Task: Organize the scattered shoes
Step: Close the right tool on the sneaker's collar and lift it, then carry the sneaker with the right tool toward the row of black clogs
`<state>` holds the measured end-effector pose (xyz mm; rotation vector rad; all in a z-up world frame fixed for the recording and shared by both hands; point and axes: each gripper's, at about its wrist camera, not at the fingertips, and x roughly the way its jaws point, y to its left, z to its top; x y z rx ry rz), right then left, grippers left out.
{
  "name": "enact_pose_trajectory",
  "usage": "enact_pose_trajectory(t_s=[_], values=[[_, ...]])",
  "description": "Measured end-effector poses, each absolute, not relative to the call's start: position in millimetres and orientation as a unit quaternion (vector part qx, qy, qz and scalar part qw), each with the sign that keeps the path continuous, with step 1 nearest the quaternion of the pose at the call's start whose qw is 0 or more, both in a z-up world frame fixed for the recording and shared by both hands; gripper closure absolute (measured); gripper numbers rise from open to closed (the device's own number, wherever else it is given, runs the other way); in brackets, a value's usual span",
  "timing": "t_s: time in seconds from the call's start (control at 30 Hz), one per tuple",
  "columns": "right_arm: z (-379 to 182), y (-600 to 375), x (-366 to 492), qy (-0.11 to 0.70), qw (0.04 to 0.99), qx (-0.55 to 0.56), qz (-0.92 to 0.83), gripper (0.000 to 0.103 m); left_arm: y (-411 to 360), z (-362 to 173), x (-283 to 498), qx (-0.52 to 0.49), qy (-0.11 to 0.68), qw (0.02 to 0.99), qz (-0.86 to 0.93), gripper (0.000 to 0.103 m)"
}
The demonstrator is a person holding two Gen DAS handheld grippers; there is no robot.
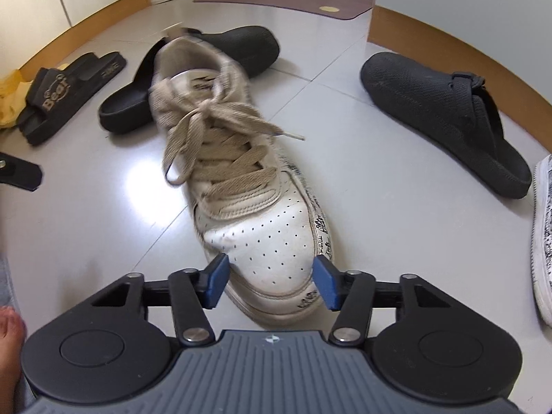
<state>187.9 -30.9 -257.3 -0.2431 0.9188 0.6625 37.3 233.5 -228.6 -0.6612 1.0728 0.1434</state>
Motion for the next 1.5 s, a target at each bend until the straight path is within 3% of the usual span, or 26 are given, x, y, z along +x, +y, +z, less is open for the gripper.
enact_pose_trajectory(t_s=[0.13,0.27,0.33,0.37,0.43,0.5,0.53,0.93,1.27,1.5], values=[[-257,-24,176,0.442,0.818,-0.117,0.349,0.079,234,-228,35,-0.309,0.501,0.805,0.068,0.034],[-254,-15,170,0.446,0.809,-0.115,0.365,0.081,236,-227,34,-0.311,0.499,0.806,0.070,0.034],[-249,-14,171,0.439,0.816,-0.109,0.361,0.076,237,-227,32,-0.313,0.498,0.806,0.072,0.034],[-247,-13,171,0.435,0.819,-0.107,0.359,0.071,238,-227,32,-0.313,0.497,0.806,0.072,0.034],[-242,-12,172,0.428,0.825,-0.101,0.355,0.029,239,-226,31,-0.316,0.494,0.807,0.074,0.034],[-237,-9,179,0.420,0.837,-0.086,0.340,0.005,243,-224,29,-0.321,0.487,0.808,0.078,0.034],[-235,-7,183,0.418,0.840,-0.079,0.336,0.004,244,-224,28,-0.324,0.485,0.809,0.079,0.034],[-227,43,237,0.408,0.870,-0.013,0.276,0.004,251,-225,30,-0.333,0.478,0.809,0.081,0.034],[-260,43,273,0.422,0.870,0.045,0.251,0.004,244,-228,37,-0.301,0.499,0.810,0.066,0.033],[-263,39,267,0.411,0.873,0.052,0.257,0.009,242,-235,38,-0.286,0.507,0.810,0.074,0.033]])
